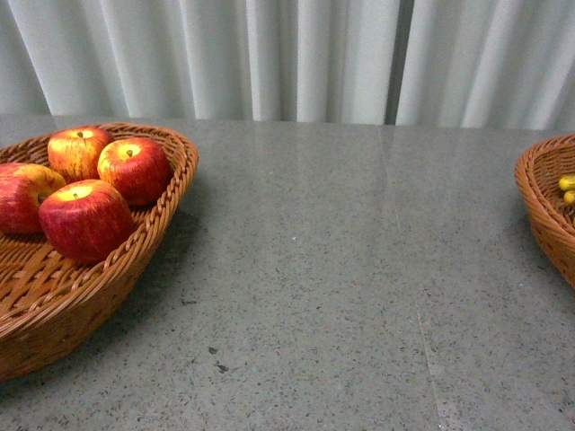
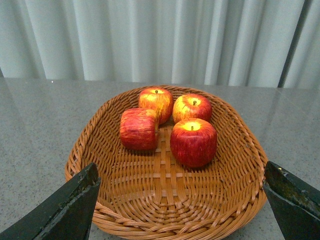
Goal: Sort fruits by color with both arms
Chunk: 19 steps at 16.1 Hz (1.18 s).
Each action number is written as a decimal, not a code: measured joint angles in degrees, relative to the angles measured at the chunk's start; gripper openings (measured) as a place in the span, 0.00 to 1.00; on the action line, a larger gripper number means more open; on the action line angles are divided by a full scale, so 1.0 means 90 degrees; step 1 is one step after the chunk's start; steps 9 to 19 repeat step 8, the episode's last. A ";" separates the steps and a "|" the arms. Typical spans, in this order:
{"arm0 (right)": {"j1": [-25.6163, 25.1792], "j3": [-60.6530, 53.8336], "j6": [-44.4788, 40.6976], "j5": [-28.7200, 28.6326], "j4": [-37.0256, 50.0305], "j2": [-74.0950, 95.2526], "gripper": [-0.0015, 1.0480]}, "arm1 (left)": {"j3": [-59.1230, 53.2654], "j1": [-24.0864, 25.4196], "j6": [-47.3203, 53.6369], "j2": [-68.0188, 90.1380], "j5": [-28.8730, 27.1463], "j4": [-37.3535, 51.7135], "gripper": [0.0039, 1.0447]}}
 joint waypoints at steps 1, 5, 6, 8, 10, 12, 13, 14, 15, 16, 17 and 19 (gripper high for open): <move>0.0000 0.0000 0.0000 -0.0002 0.0000 0.0000 0.17 | 0.0000 0.0000 0.0000 0.0000 0.0002 0.0000 0.94; 0.0000 0.0000 0.0000 -0.0002 0.0002 0.0000 0.62 | 0.0000 0.0000 0.0000 0.0000 0.0002 0.0000 0.94; 0.0000 0.0000 0.0000 -0.0002 0.0000 0.0000 0.78 | 0.0000 0.0000 0.0000 0.0000 0.0002 0.0000 0.94; 0.0000 0.0000 0.0002 -0.0002 0.0000 0.0000 0.94 | 0.0000 0.0000 0.0000 0.0000 0.0002 0.0000 0.94; 0.0000 0.0000 0.0002 -0.0002 0.0000 0.0000 0.94 | 0.0000 0.0000 0.0000 0.0000 0.0002 0.0000 0.94; 0.0000 0.0000 0.0002 -0.0002 0.0000 0.0000 0.94 | 0.0000 0.0000 0.0000 0.0000 0.0002 0.0000 0.94; 0.0000 0.0000 0.0002 -0.0002 0.0000 0.0000 0.94 | 0.0000 0.0000 0.0000 0.0000 0.0002 0.0000 0.94; 0.0000 0.0000 0.0002 -0.0002 0.0000 0.0000 0.94 | 0.0000 0.0000 0.0000 0.0000 0.0002 0.0000 0.94; 0.0000 0.0000 0.0002 -0.0002 0.0000 0.0000 0.94 | 0.0000 0.0000 0.0000 0.0000 0.0002 0.0000 0.94; 0.0000 0.0000 0.0002 -0.0002 0.0000 0.0000 0.94 | 0.0000 0.0000 0.0000 0.0000 0.0002 0.0000 0.94; 0.0000 0.0000 0.0002 -0.0002 0.0000 0.0000 0.94 | 0.0000 0.0000 0.0000 0.0000 0.0002 0.0000 0.94; 0.0000 0.0000 0.0002 -0.0002 0.0000 0.0000 0.94 | 0.0000 0.0000 0.0000 0.0000 0.0002 0.0000 0.94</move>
